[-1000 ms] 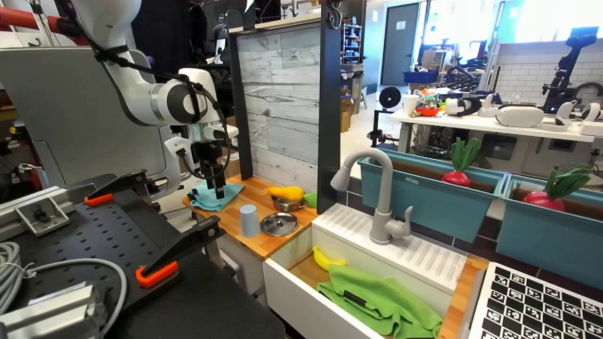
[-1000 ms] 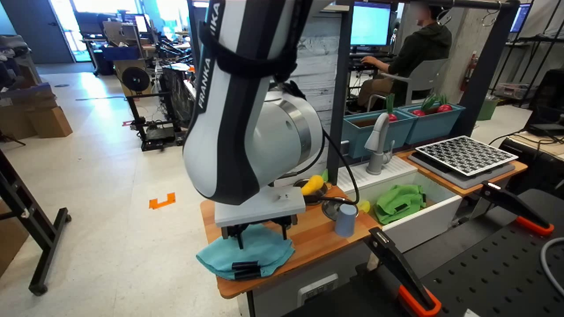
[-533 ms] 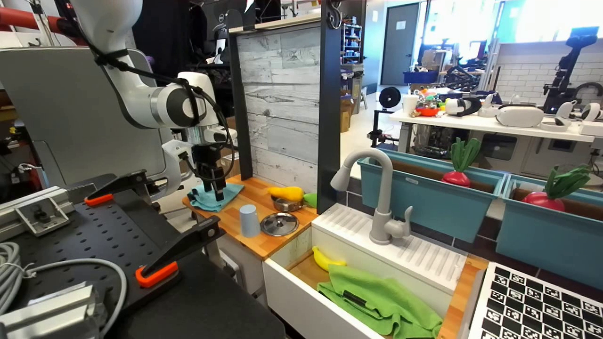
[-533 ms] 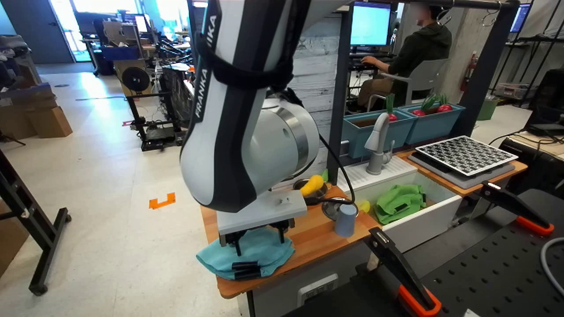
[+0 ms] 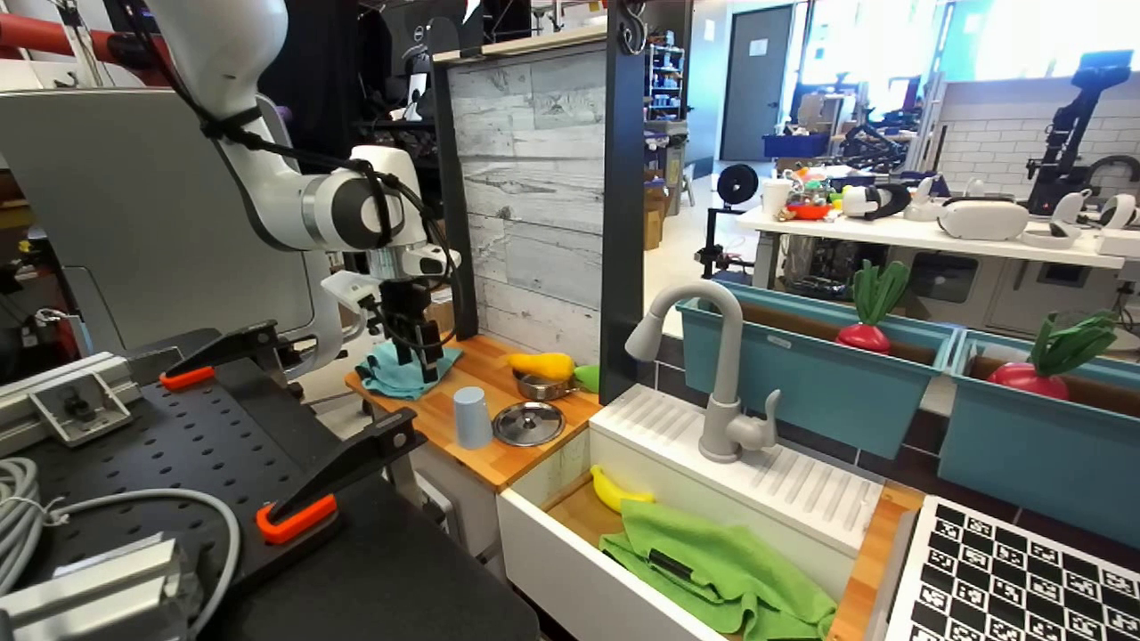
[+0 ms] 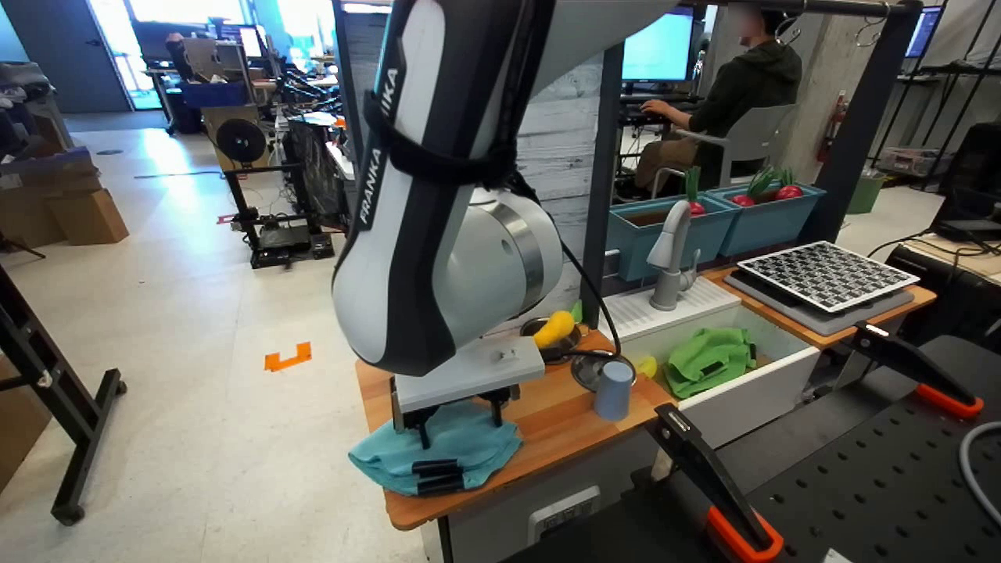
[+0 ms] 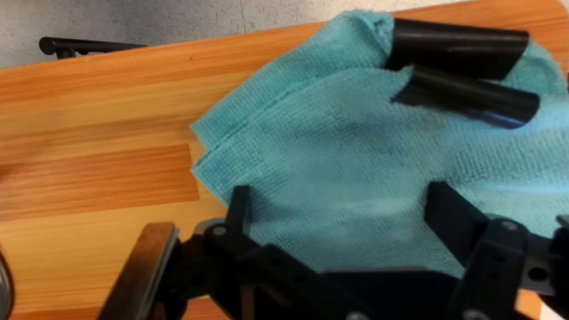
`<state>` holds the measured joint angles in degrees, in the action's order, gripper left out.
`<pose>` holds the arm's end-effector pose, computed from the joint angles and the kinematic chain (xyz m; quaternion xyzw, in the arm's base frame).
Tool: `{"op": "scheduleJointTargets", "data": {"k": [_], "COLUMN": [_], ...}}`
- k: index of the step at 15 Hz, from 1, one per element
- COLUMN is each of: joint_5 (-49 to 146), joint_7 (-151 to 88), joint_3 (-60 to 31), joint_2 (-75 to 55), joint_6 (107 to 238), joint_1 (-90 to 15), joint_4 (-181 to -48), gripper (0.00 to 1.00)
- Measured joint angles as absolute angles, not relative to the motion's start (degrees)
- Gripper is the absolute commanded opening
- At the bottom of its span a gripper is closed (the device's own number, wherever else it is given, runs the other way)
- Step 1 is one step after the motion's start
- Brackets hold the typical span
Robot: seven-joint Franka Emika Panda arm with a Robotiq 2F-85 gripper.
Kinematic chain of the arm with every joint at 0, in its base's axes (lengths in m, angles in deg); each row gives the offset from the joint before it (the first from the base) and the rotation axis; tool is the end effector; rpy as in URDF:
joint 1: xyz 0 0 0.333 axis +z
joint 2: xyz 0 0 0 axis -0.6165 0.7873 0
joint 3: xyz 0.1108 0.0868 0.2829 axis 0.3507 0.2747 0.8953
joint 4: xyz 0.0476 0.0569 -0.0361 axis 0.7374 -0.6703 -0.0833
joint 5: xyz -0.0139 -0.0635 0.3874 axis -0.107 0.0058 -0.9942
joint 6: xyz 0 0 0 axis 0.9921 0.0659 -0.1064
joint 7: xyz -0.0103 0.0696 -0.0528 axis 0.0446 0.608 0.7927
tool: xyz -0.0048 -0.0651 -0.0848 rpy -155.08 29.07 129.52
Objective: Put the plush in the bowl, wipe the counter with the blue towel and move the faucet to the center
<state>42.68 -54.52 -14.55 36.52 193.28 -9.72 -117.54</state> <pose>0.5648 0.2569 -0.0335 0.9990 -0.0332 -0.0134 0.0274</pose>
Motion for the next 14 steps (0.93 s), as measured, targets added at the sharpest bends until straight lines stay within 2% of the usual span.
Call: {"op": "scheduleJointTargets", "data": {"k": [14], "joint_5": [42.1], "joint_7": [-53.4], "joint_3": [-11.5], "joint_2": [38.9], "joint_6": [193.1], "joint_1": [-16.8], "joint_4": [-111.8], "gripper": [1.00]}}
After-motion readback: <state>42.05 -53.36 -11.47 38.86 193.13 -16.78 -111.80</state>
